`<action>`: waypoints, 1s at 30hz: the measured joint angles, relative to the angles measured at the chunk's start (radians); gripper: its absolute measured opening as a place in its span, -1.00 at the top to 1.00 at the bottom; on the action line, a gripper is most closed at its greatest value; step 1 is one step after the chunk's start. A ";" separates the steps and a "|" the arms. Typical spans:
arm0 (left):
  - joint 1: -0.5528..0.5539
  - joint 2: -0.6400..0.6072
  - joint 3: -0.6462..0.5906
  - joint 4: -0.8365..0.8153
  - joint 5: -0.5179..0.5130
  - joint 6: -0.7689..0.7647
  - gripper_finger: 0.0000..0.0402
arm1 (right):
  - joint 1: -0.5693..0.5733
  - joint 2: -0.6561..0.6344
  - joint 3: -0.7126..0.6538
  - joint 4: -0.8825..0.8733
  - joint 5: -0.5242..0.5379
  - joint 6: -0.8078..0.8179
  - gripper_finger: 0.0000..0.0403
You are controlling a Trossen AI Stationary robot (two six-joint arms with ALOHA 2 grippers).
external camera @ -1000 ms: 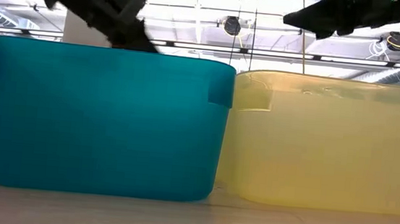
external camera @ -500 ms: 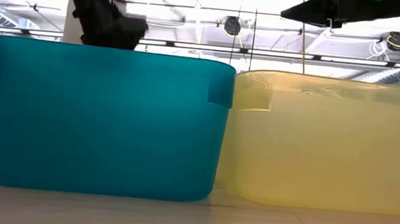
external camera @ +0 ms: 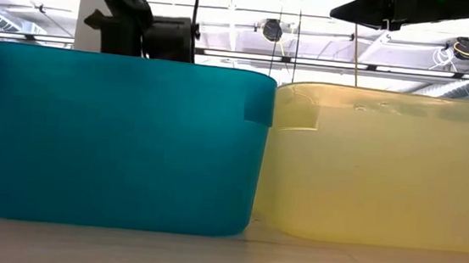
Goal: Pick & Place Markers
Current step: Put the yellow pen into the transparent bin
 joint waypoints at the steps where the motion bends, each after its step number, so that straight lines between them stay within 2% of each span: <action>1: 0.005 0.008 0.000 -0.007 0.000 -0.020 -0.21 | 0.000 0.000 0.000 -0.001 0.000 0.004 0.98; 10: 0.021 0.044 0.004 -0.162 -0.009 -0.110 -0.21 | 0.004 0.000 0.000 -0.024 0.000 0.049 0.98; 20: 0.017 0.045 0.002 -0.189 -0.021 -0.076 -0.21 | 0.005 0.000 0.000 -0.025 0.000 0.087 0.98; 23: 0.016 0.045 0.002 -0.188 0.003 -0.082 -0.20 | 0.005 0.000 0.000 -0.024 0.000 0.087 0.98; 26: 0.018 0.045 0.001 -0.176 0.046 -0.085 -0.08 | 0.005 0.000 0.000 -0.025 0.000 0.098 0.98; 30: 0.027 0.046 0.001 -0.158 0.083 -0.059 0.22 | 0.005 0.000 0.000 -0.030 0.000 0.117 0.98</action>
